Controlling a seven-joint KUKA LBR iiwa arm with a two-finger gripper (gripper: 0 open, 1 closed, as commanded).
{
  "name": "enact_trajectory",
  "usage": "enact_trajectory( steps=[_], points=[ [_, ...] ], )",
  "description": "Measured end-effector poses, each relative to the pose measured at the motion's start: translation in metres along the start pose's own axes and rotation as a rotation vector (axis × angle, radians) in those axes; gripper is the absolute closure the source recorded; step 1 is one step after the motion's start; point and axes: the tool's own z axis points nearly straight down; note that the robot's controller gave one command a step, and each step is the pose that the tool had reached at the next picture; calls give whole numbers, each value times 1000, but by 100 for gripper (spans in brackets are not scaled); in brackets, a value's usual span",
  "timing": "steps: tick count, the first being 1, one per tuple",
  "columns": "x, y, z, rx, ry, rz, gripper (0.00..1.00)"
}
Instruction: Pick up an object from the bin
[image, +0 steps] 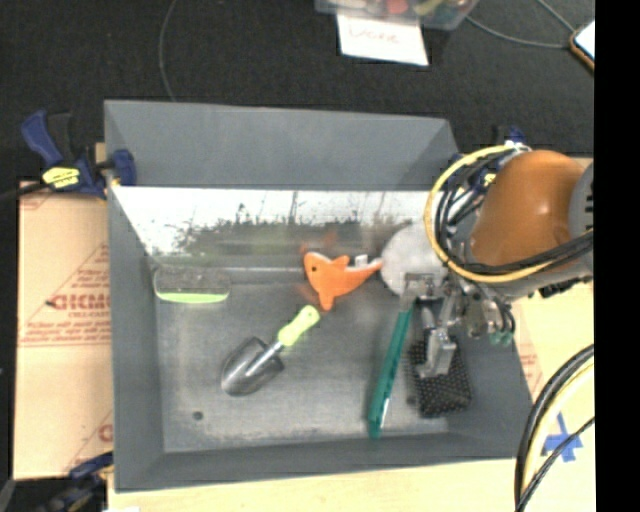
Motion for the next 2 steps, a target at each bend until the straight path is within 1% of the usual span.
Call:
enact_trajectory(
  steps=[1, 2],
  points=[
    [0, 0, 0, 0, 0, 0, 0],
    [5, 25, 82, -3, 5, 37, 0]
  ],
)
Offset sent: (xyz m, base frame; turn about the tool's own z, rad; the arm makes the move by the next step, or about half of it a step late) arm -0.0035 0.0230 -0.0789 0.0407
